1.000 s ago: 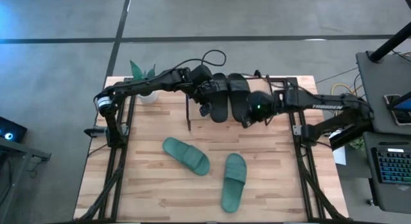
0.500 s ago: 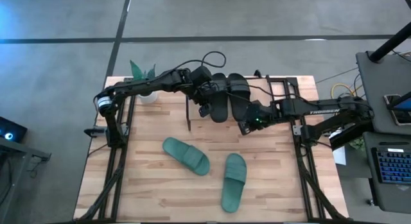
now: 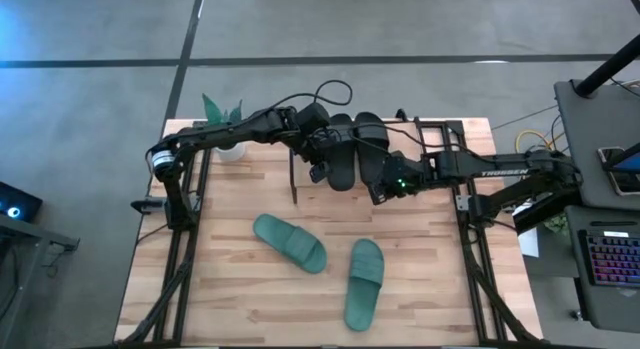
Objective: Pick and place slides into the shelf
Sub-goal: Adjust the black slides on the shelf, then move the right green slide to the center of the table
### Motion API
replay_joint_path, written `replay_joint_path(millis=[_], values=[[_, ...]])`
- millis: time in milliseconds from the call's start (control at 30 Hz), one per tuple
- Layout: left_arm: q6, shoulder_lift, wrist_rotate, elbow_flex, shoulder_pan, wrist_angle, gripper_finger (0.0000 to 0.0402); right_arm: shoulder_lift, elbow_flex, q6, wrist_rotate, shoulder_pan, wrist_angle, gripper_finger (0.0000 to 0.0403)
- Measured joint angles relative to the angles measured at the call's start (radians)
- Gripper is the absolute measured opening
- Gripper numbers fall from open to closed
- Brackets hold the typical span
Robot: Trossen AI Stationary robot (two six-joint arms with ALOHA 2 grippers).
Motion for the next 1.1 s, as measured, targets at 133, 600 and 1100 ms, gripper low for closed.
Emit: replay_joint_path(millis=[133, 600, 1100], values=[[0.000, 0.000, 0.000, 0.000, 0.000, 0.000, 0.0176, 0.007, 0.000, -0.009, 0.013, -0.011, 0.010, 0.0008], [0.001, 0.000, 0.000, 0.000, -0.001, 0.036, 0.0176, 0.021, -0.001, -0.070, -0.062, 0.012, 0.081, 0.0008], [0.004, -0.001, 0.056, 0.026, -0.003, 0.069, 0.0176, 0.013, -0.001, -0.080, -0.076, 0.149, 0.086, 0.0008]])
